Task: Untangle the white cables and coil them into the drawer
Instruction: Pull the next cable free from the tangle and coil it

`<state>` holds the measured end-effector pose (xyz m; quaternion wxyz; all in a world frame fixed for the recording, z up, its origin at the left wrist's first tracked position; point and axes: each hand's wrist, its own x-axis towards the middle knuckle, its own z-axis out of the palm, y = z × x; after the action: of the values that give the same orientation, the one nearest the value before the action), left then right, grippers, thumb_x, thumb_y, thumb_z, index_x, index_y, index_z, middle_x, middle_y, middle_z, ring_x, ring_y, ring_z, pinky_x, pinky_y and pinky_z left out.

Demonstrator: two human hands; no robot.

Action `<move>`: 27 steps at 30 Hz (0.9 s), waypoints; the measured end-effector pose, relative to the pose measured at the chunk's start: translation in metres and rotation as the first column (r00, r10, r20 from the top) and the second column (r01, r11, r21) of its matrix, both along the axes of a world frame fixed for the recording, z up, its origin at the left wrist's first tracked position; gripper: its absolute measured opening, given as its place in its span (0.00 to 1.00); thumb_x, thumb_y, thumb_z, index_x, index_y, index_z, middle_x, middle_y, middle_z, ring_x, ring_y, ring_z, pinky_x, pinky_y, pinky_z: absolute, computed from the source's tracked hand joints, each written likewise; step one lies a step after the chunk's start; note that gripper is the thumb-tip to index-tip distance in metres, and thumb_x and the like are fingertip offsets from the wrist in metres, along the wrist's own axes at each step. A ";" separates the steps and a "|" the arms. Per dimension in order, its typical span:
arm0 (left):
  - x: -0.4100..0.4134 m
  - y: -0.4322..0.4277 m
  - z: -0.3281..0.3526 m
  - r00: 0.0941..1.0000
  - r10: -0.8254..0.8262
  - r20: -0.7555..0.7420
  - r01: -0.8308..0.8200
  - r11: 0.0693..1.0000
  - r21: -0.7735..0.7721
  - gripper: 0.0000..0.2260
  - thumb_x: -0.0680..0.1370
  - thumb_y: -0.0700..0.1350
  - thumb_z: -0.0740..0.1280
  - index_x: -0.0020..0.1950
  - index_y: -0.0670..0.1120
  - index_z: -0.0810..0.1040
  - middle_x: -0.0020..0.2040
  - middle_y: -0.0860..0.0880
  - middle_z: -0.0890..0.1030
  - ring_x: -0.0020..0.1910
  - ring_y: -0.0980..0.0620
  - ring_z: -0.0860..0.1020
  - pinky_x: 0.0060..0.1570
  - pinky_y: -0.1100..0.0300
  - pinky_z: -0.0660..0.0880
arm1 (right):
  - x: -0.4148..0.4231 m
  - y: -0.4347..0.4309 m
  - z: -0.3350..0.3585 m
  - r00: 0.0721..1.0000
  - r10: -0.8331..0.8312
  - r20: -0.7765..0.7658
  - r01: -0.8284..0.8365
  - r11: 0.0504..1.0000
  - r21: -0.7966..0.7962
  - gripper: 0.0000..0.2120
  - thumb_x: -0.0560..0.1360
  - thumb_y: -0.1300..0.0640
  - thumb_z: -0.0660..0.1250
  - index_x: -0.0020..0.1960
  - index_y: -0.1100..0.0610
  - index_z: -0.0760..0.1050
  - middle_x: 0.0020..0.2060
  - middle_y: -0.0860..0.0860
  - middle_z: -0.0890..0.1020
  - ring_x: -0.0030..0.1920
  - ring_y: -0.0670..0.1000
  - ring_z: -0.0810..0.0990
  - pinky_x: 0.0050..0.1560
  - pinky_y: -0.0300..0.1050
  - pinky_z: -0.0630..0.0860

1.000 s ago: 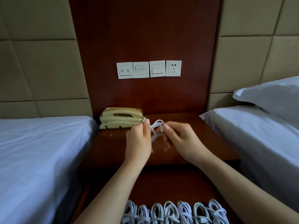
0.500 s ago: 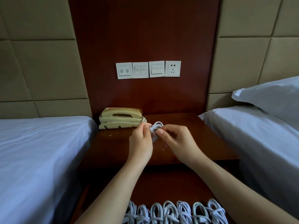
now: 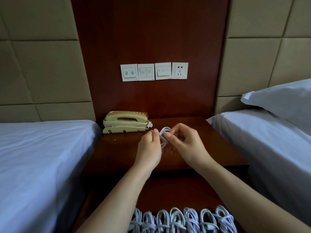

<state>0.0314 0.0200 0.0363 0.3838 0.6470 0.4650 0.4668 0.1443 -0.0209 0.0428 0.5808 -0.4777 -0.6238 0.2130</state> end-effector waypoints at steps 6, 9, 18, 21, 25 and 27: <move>0.002 -0.006 0.003 0.997 0.010 -0.073 -0.001 0.992 0.130 0.16 0.83 0.49 0.51 0.55 0.42 0.74 0.49 0.44 0.80 0.49 0.45 0.79 0.50 0.50 0.76 | 0.003 0.001 0.002 0.989 0.031 -0.143 -0.048 0.992 -0.120 0.08 0.76 0.62 0.66 0.41 0.67 0.74 0.25 0.52 0.77 0.24 0.45 0.76 0.26 0.34 0.70; 0.004 -0.011 0.003 0.993 0.028 -0.116 -0.006 0.982 0.187 0.14 0.83 0.48 0.50 0.50 0.42 0.71 0.41 0.49 0.76 0.39 0.53 0.75 0.36 0.59 0.70 | 0.002 0.002 0.003 0.984 0.010 -0.175 -0.038 0.987 -0.157 0.09 0.76 0.62 0.66 0.39 0.66 0.74 0.25 0.55 0.75 0.23 0.45 0.74 0.26 0.34 0.69; 0.006 -0.007 0.001 0.996 -0.028 0.090 0.024 0.999 0.042 0.14 0.83 0.50 0.50 0.51 0.46 0.72 0.49 0.47 0.78 0.51 0.49 0.77 0.54 0.49 0.75 | -0.015 -0.006 -0.001 0.882 -0.298 0.366 0.245 0.952 0.184 0.07 0.77 0.59 0.65 0.41 0.58 0.74 0.35 0.48 0.78 0.35 0.47 0.77 0.36 0.47 0.75; 0.005 -0.003 -0.001 0.976 -0.030 0.215 0.040 0.998 -0.039 0.14 0.83 0.49 0.51 0.46 0.47 0.73 0.46 0.45 0.78 0.48 0.47 0.77 0.51 0.50 0.74 | -0.015 -0.006 -0.005 0.792 -0.332 0.513 0.227 0.939 0.258 0.03 0.78 0.60 0.63 0.46 0.59 0.73 0.41 0.50 0.77 0.38 0.52 0.77 0.36 0.52 0.76; 0.011 -0.007 0.000 0.944 -0.052 0.325 0.081 0.994 -0.077 0.14 0.83 0.46 0.51 0.46 0.46 0.73 0.44 0.47 0.77 0.44 0.52 0.76 0.47 0.55 0.73 | -0.014 -0.002 -0.008 0.741 -0.423 0.522 0.254 0.896 0.365 0.11 0.79 0.54 0.58 0.44 0.61 0.72 0.39 0.53 0.77 0.33 0.54 0.76 0.29 0.55 0.74; 0.013 -0.008 0.000 0.931 -0.050 0.362 0.089 0.992 -0.092 0.14 0.83 0.47 0.50 0.46 0.48 0.73 0.47 0.48 0.78 0.46 0.52 0.77 0.50 0.54 0.74 | -0.015 0.002 -0.009 0.753 -0.433 0.494 0.267 0.889 0.372 0.13 0.79 0.53 0.55 0.43 0.61 0.71 0.37 0.52 0.76 0.32 0.54 0.74 0.29 0.54 0.73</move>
<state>0.0439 0.0116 0.0366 0.5126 0.5455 0.3883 0.5375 0.1297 -0.0192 0.0338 0.4606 -0.5416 -0.6888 -0.1416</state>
